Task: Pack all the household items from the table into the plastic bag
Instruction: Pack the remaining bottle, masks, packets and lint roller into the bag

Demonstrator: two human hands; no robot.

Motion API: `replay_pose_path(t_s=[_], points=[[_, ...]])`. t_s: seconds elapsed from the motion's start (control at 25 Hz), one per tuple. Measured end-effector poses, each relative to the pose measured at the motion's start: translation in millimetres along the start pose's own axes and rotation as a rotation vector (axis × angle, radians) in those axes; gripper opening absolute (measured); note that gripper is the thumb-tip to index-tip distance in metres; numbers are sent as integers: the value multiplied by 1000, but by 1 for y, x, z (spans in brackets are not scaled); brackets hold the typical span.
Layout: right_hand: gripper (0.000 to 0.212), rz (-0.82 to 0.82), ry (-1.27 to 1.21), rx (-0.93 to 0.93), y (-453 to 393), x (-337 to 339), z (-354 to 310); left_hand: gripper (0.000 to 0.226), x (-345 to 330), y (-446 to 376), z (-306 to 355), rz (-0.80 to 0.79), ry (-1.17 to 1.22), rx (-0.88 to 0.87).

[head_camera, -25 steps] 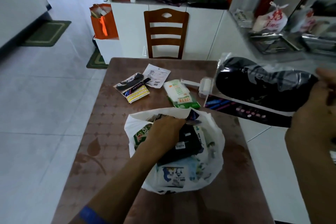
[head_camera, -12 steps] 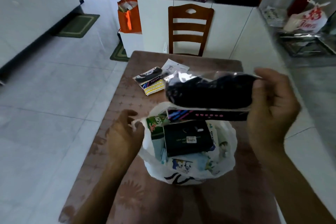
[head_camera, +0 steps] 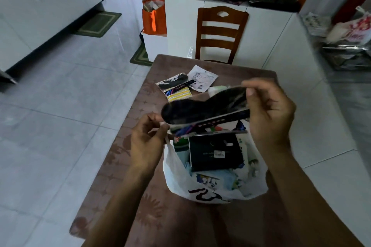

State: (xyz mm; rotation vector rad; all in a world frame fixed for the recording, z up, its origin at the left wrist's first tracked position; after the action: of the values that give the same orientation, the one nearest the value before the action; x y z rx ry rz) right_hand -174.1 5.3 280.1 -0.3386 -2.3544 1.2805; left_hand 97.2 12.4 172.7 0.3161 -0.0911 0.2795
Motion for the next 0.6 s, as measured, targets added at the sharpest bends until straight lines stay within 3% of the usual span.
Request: replay_pose_path(t_s=[0.12, 0.2, 0.28, 0.48, 0.6], points=[[26, -301, 65, -164, 15, -18, 16, 15, -1, 2, -2, -43, 38, 34], [30, -312, 49, -388, 38, -2, 32, 20, 1, 5, -5, -88, 43, 49], [35, -290, 48, -463, 52, 21, 36, 25, 5, 10, -8, -112, 29, 56], [31, -693, 279, -121, 81, -4, 0, 32, 0, 17, -6, -141, 26, 64], [26, -1053, 241, -202, 125, -36, 1, 33, -7, 19, -1, -163, 23, 51]])
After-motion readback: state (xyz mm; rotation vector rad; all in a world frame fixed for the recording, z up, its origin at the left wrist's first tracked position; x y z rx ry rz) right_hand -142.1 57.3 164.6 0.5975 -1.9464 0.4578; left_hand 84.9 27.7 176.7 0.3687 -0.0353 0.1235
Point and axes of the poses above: each hand's wrist, its own y-axis away from the middle knuckle, its own x-axis out of the back of the hand, z = x × y, the point moved 9 cm from there along -y, towards the middle knuckle, and after that the axes turned 14 degrees about x, right-handed, at the moved point
